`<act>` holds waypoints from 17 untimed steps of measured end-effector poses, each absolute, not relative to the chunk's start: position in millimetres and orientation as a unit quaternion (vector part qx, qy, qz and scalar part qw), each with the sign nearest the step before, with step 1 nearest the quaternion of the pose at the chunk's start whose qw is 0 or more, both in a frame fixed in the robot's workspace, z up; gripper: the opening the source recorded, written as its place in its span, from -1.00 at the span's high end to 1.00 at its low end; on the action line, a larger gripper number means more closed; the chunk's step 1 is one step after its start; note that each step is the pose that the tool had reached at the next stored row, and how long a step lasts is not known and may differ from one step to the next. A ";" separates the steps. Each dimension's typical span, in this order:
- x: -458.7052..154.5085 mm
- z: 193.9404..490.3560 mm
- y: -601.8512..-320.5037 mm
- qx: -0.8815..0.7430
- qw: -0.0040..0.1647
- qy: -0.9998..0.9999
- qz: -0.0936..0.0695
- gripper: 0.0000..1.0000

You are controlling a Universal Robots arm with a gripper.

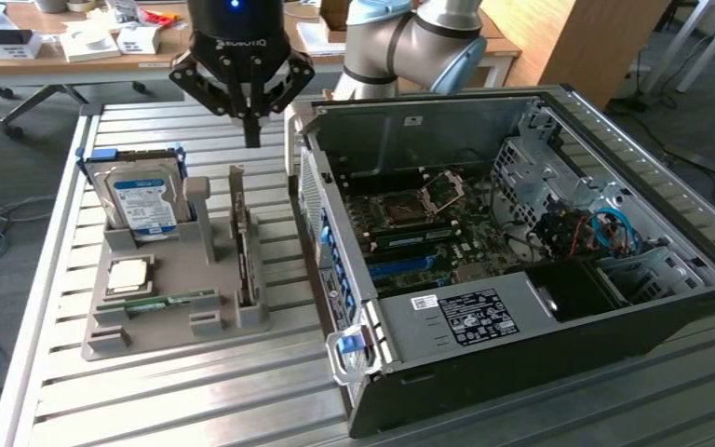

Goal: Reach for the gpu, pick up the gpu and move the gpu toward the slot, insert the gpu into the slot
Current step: 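Reach for the gpu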

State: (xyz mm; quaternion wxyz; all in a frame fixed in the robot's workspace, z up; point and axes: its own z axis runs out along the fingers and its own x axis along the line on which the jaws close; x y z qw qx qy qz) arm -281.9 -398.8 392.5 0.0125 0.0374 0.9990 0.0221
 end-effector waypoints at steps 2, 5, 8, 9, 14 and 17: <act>-287.0 392.4 -398.8 0.037 0.013 0.999 0.022 0.79; -294.6 392.4 -398.8 0.037 0.012 0.999 0.022 0.79; -300.8 392.3 -398.8 0.037 0.012 0.999 0.022 0.79; -302.0 392.3 -398.8 0.037 0.012 0.999 0.022 0.79; -302.8 392.3 -398.8 0.037 0.012 0.999 0.022 0.79; -303.0 392.3 -399.8 0.037 0.012 0.999 0.022 0.79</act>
